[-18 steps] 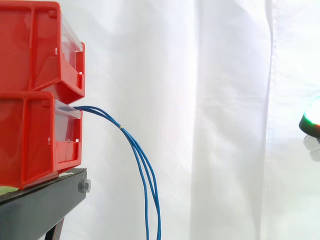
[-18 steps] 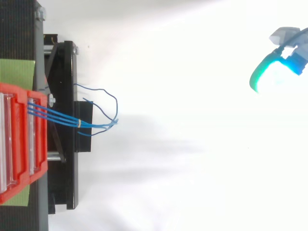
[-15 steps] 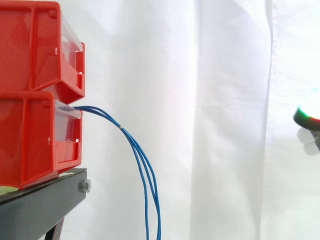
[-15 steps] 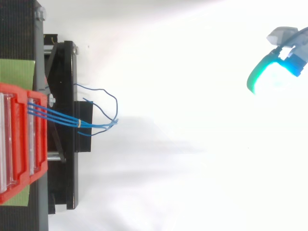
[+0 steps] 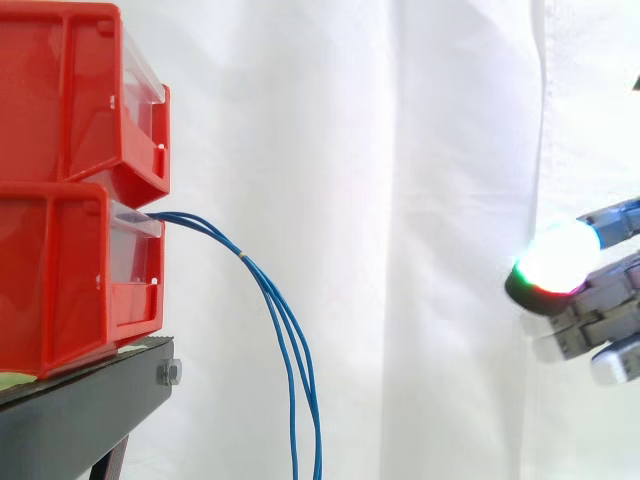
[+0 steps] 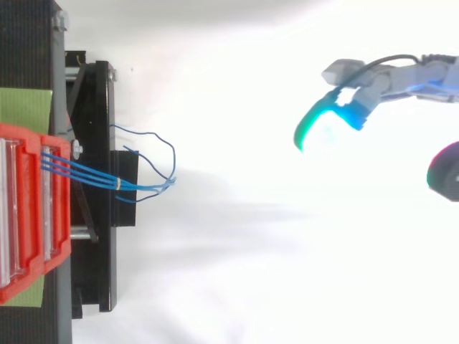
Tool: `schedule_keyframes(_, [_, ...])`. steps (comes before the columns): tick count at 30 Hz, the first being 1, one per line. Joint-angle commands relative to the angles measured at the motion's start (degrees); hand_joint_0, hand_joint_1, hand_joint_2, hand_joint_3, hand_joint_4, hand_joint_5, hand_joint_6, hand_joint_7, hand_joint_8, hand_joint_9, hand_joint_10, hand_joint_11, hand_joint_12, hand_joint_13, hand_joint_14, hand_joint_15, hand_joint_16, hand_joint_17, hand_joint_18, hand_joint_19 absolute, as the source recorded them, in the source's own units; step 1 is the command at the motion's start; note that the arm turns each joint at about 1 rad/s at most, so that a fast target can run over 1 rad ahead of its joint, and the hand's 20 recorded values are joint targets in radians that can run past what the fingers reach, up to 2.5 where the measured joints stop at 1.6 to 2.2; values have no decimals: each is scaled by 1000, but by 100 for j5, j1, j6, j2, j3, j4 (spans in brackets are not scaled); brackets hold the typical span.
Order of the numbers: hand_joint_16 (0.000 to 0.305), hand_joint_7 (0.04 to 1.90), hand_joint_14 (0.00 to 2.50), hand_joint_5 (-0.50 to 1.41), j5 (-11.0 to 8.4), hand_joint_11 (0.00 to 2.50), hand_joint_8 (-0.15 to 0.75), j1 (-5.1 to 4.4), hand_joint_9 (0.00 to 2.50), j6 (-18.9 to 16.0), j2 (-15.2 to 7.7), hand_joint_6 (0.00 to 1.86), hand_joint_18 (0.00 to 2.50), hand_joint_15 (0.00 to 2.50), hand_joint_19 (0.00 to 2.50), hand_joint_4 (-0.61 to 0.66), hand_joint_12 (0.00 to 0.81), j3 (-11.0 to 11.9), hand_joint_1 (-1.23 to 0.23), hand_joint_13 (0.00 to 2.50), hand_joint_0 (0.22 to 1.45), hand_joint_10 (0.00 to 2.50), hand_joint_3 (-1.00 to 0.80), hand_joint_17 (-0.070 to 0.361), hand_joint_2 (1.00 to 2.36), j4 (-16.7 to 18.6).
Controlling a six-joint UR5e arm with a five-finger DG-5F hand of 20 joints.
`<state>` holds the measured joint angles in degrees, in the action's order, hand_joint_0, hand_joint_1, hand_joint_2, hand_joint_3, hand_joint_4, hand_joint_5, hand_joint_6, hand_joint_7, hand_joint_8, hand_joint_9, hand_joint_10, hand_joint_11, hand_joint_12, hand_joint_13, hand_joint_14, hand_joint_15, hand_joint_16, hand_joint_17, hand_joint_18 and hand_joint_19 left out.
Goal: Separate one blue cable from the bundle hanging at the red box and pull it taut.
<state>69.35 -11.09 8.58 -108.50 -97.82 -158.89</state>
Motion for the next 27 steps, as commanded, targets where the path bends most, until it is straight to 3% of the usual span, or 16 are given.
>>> schedule_keyframes(1, [47,742,3,-278,-18,0,220,1,0,21,-198,502,54,63,385,173,334,-1,-401,14,553,0,-500,106,1000,429])
schedule_keyframes(5, [47,743,1,-277,-9,0,222,28,0,83,-523,502,65,65,385,175,333,219,-401,30,552,0,-500,106,1000,763])
schedule_keyframes(7, [47,747,2,-277,0,0,222,54,0,39,-813,502,70,59,385,176,332,518,-401,38,553,0,-500,105,1000,763])
schedule_keyframes(14, [47,725,2,-269,149,0,233,107,26,-49,-1252,502,152,36,335,189,334,984,-432,97,553,0,-500,106,1000,745])
schedule_keyframes(27, [46,728,2,-267,114,0,234,107,33,390,-1323,502,160,43,336,192,333,1116,-430,113,554,0,-500,104,1000,1000])
